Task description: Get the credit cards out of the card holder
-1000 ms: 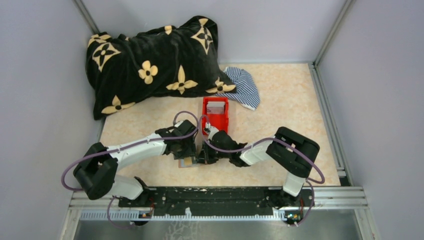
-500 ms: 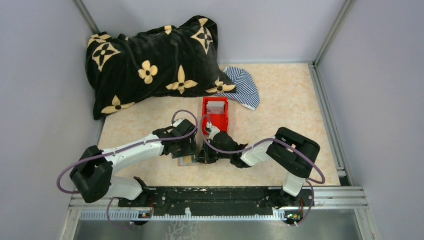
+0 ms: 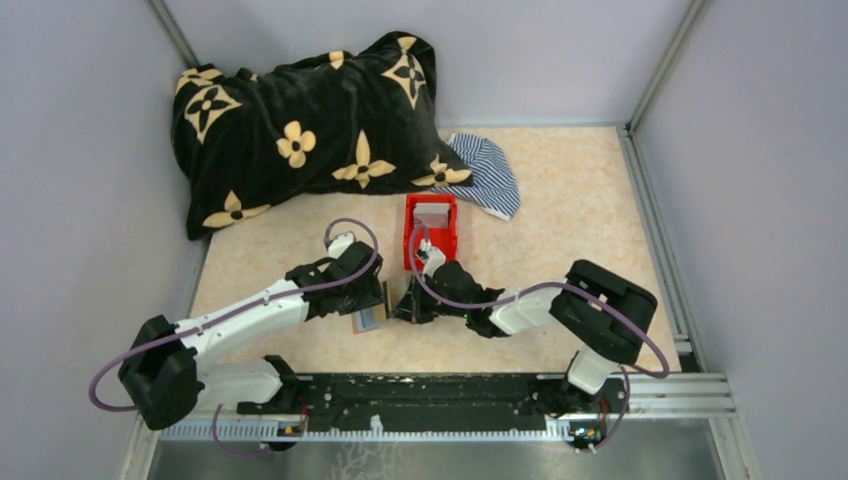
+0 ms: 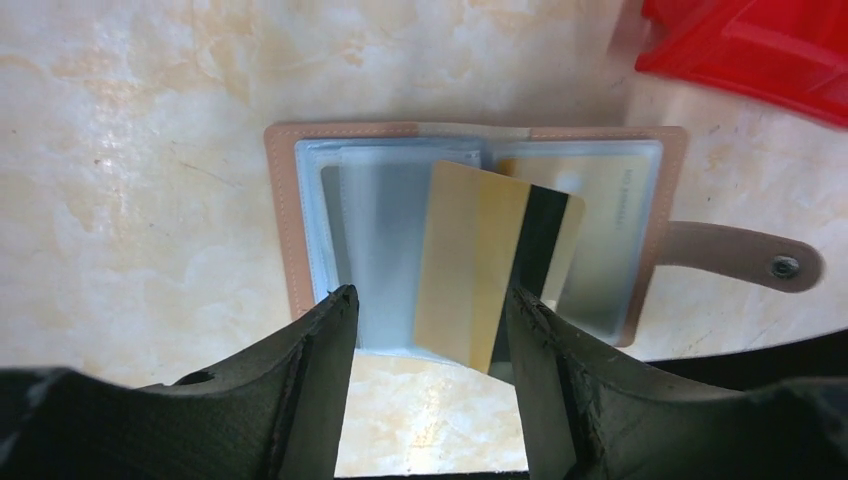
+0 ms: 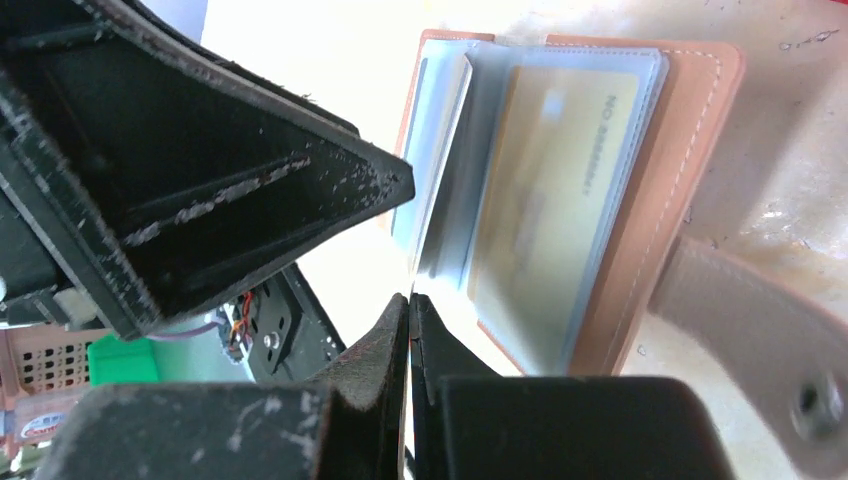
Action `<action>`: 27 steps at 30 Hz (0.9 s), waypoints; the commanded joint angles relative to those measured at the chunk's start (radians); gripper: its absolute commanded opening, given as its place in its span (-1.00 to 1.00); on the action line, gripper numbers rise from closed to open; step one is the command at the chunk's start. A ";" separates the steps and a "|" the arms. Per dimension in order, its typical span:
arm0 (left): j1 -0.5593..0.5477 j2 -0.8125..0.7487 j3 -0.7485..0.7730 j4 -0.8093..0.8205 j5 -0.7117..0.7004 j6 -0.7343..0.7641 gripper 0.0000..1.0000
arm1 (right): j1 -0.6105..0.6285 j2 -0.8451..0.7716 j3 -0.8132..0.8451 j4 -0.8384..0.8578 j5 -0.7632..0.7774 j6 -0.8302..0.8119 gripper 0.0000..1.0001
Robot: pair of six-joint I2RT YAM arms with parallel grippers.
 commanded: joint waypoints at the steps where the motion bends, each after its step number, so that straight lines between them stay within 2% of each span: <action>1: 0.008 -0.011 -0.008 -0.001 -0.049 -0.023 0.23 | 0.000 -0.072 -0.005 0.002 0.030 -0.007 -1.00; 12: 0.011 -0.014 -0.001 0.038 -0.044 -0.010 0.21 | -0.029 -0.091 -0.040 -0.037 0.029 -0.024 -1.00; 17: 0.011 -0.069 0.017 0.094 -0.046 0.015 0.21 | -0.030 -0.127 -0.029 -0.113 0.045 -0.071 -1.00; 23: 0.016 -0.158 0.021 0.235 -0.009 0.163 0.25 | -0.039 -0.221 0.001 -0.254 0.021 -0.172 -1.00; 26: 0.024 -0.189 0.007 0.347 0.045 0.284 0.40 | -0.061 -0.277 0.018 -0.347 -0.068 -0.243 -1.00; 27: 0.029 -0.196 0.000 0.403 0.087 0.333 0.51 | -0.069 -0.301 0.024 -0.371 -0.102 -0.270 -1.00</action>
